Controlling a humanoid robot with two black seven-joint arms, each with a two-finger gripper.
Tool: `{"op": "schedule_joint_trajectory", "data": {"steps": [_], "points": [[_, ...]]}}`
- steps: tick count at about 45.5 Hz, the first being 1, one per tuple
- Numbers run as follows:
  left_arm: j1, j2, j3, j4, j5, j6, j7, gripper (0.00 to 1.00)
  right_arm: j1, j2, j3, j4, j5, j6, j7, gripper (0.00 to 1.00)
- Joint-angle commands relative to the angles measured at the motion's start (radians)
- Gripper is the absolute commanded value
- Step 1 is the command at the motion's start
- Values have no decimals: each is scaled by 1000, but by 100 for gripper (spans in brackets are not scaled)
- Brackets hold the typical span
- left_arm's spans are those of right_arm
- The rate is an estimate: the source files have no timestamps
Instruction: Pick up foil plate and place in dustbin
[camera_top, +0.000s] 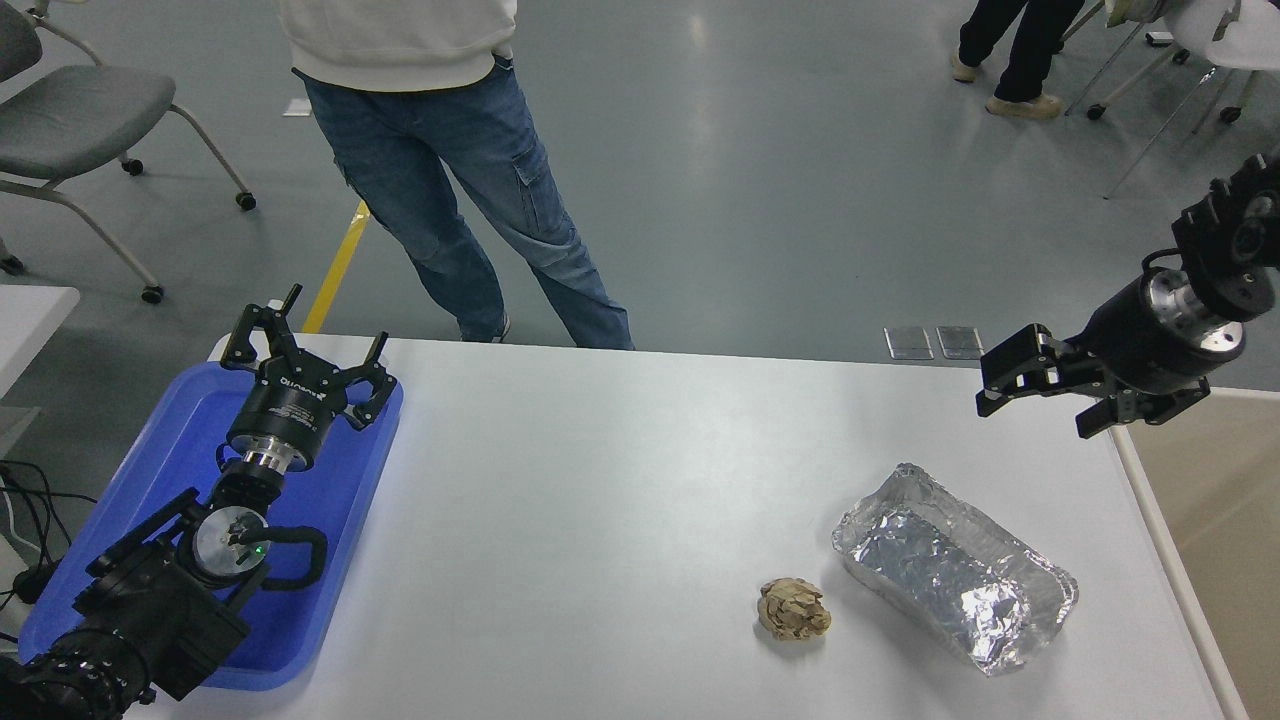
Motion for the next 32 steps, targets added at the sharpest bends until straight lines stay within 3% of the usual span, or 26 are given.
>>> {"op": "schedule_joint_trajectory", "data": {"steps": [1, 32], "points": [[0, 0, 0, 0, 1, 0, 0, 100, 4, -6, 0, 0, 2, 0, 0, 100], [0, 0, 0, 0, 0, 0, 0, 100, 7, -11, -6, 6, -2, -1, 0, 100]]}}
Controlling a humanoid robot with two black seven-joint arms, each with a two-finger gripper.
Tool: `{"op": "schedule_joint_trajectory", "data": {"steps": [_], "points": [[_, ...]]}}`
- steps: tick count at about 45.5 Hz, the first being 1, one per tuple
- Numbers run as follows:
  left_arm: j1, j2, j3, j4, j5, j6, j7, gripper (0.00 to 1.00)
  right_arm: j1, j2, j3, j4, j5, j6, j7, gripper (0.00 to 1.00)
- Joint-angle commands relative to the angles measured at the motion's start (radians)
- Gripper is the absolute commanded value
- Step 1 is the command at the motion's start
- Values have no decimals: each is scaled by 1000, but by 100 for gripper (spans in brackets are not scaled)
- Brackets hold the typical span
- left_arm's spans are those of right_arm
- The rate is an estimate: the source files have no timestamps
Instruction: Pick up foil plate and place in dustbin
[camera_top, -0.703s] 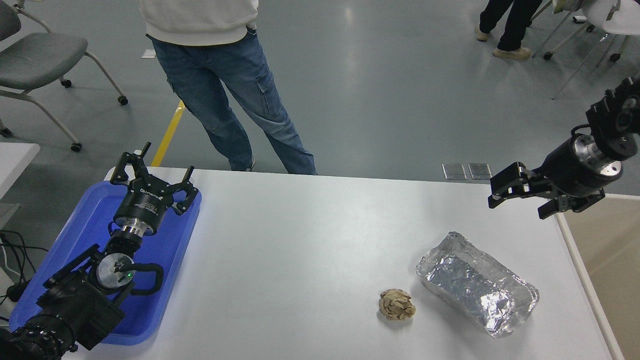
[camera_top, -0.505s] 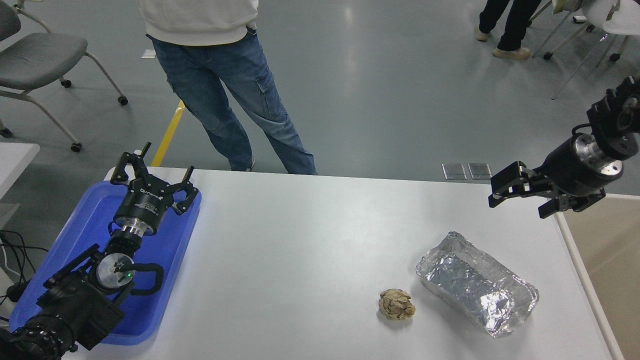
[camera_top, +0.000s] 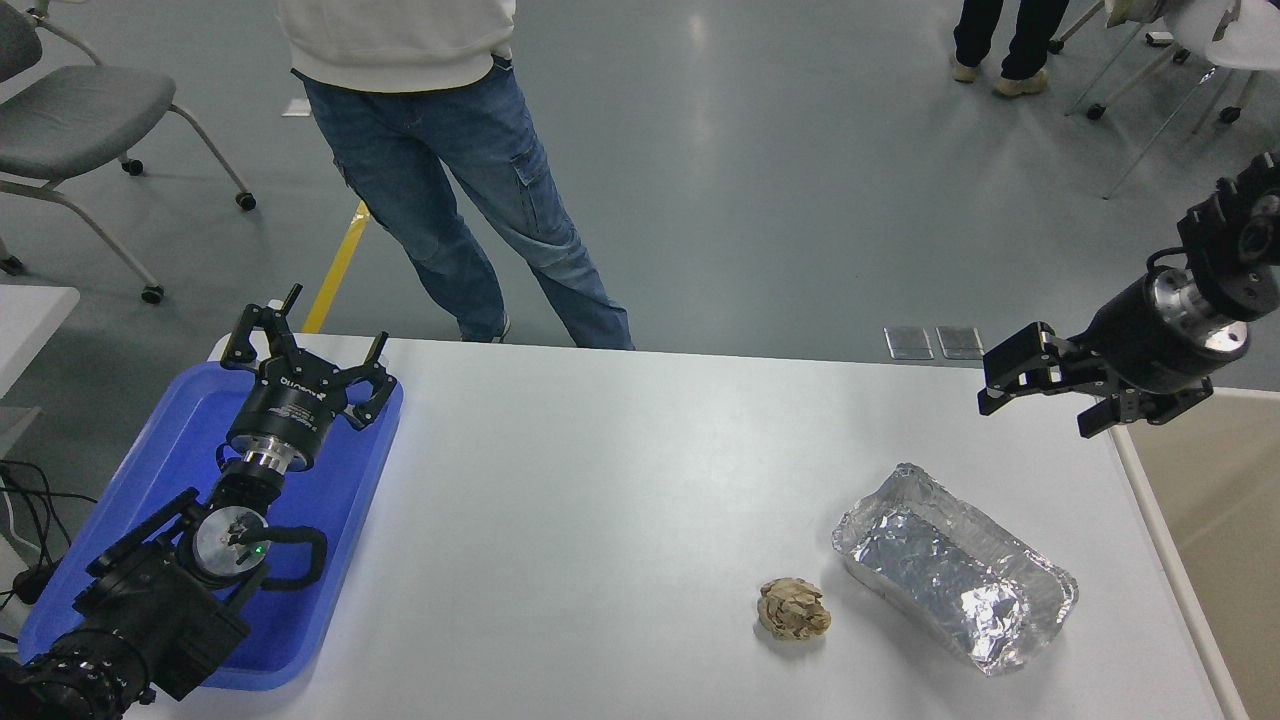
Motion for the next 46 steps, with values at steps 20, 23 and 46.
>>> {"op": "schedule_joint_trajectory", "data": {"steps": [20, 23, 46], "points": [[0, 0, 0, 0, 0, 0, 0, 100, -6, 3, 10, -16, -3, -1, 0, 100], [0, 0, 0, 0, 0, 0, 0, 100, -17, 5, 30, -41, -2, 1, 0, 100], [0, 0, -2, 0, 0, 0, 0, 100, -28, -12, 36, -70, 20, -1, 5, 100]]}}
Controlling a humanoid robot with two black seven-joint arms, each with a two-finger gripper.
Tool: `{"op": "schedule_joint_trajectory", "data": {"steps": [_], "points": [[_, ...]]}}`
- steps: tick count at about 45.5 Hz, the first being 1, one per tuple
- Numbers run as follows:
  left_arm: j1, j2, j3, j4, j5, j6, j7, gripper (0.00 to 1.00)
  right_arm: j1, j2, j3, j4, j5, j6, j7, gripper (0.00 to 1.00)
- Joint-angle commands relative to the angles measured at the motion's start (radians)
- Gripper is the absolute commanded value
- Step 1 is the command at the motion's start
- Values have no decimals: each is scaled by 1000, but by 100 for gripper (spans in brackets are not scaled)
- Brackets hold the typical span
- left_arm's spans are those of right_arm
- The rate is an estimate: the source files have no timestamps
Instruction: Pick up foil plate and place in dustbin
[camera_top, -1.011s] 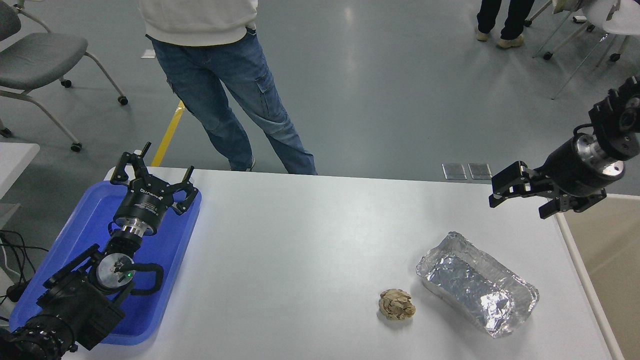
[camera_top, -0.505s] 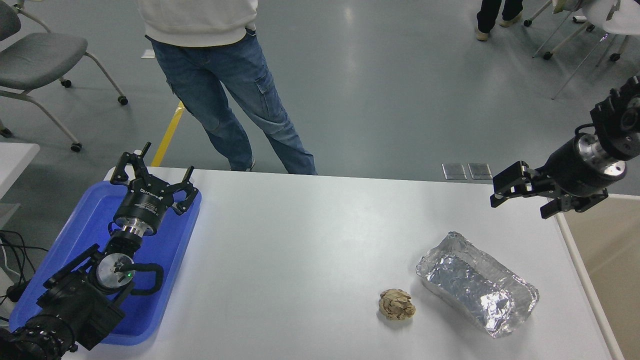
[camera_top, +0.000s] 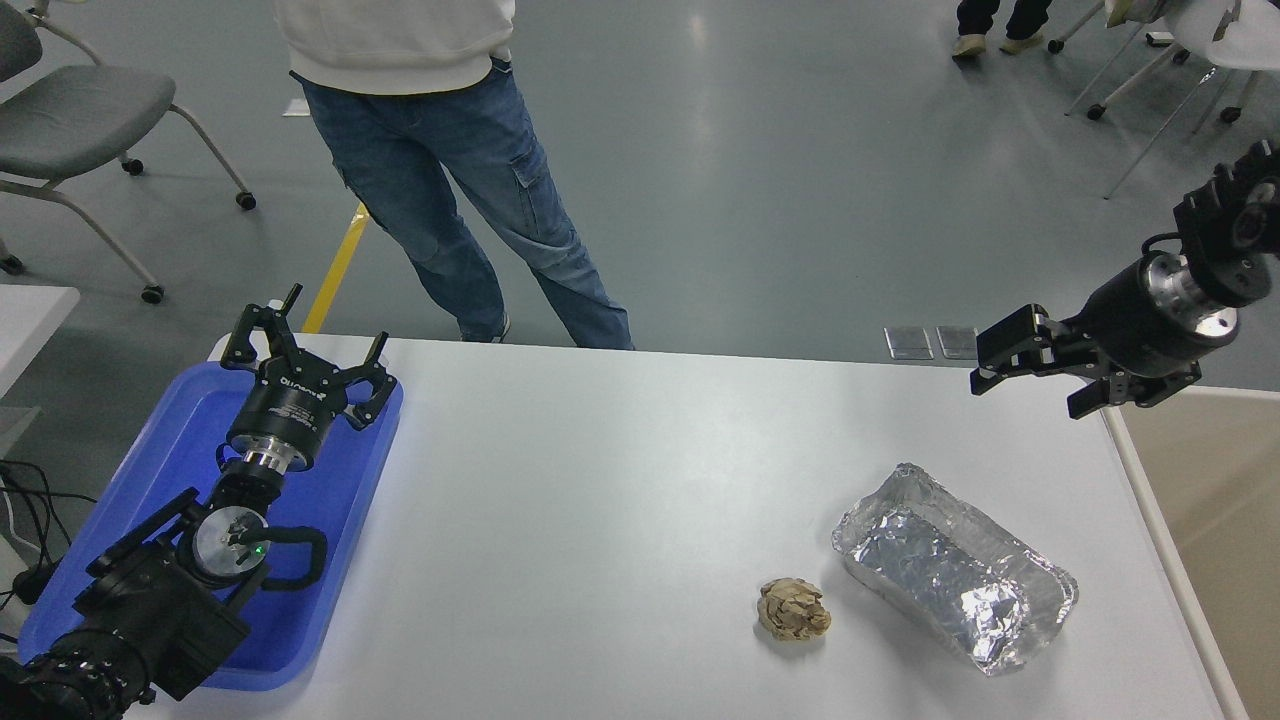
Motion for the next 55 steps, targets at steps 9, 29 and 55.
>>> {"op": "schedule_joint_trajectory", "data": {"steps": [9, 29, 55], "points": [[0, 0, 0, 0, 0, 0, 0, 100, -4, -21, -47, -6, 7, -3, 1, 100], [0, 0, 0, 0, 0, 0, 0, 100, -185, -112, -55, -8, -74, -124, 0, 100], [0, 0, -1, 0, 0, 0, 0, 100, -471, -238, 40, -9, 1, -207, 0, 100]]}}
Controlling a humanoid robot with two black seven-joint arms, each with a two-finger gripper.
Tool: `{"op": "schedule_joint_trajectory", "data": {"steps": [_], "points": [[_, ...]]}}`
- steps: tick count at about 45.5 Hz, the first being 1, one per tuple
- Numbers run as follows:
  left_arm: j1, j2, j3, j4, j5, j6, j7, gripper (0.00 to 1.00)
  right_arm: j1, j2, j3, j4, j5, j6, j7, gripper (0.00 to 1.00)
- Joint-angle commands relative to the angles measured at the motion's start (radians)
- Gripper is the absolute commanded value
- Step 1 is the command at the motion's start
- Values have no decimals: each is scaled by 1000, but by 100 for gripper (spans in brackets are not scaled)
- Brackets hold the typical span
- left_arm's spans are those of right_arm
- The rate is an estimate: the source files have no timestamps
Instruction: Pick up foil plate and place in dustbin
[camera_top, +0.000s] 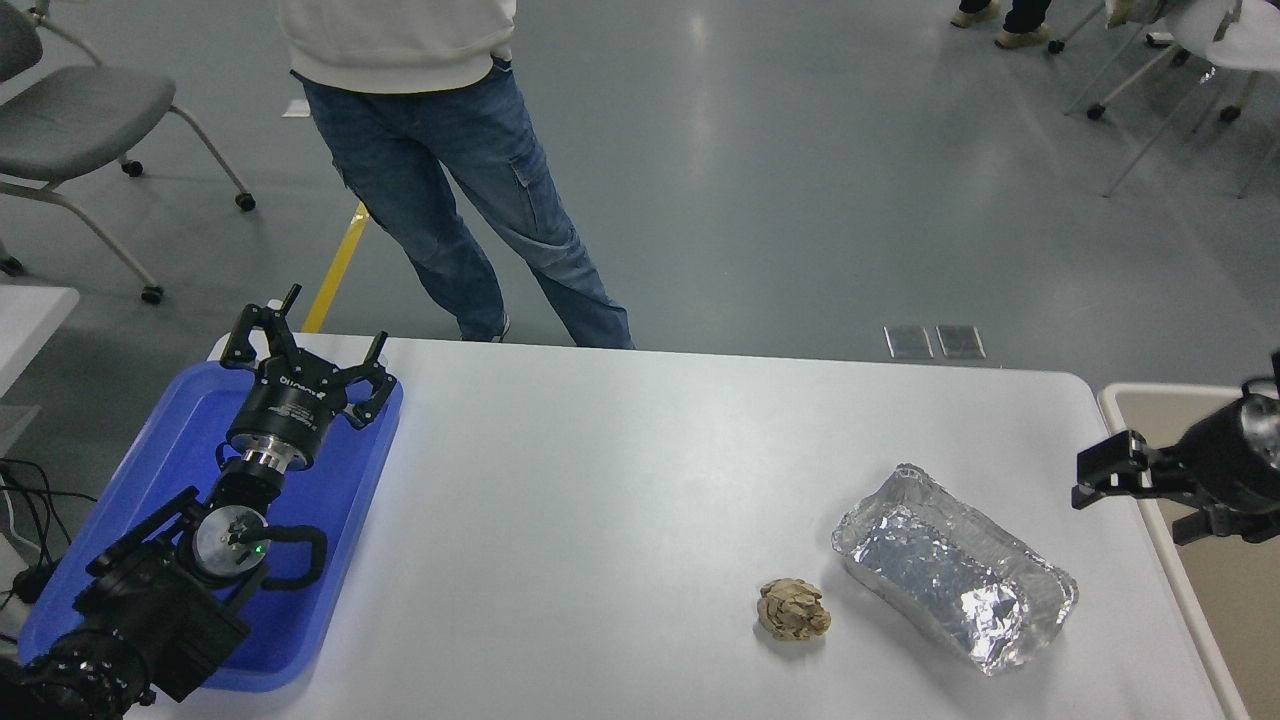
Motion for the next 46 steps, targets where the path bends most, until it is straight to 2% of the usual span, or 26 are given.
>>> {"op": "schedule_joint_trajectory", "data": {"steps": [1, 16, 32, 46], "points": [[0, 0, 0, 0, 0, 0, 0, 100, -132, -40, 72, -1, 55, -35, 0, 100], [0, 0, 0, 0, 0, 0, 0, 100, -261, -53, 170, -1, 199, -95, 0, 100], [0, 0, 0, 0, 0, 0, 0, 100, -448, -43, 338, -19, 197, -238, 1, 100], [0, 0, 0, 0, 0, 0, 0, 100, -464, -3, 348, -25, 187, -284, 4, 98]]}}
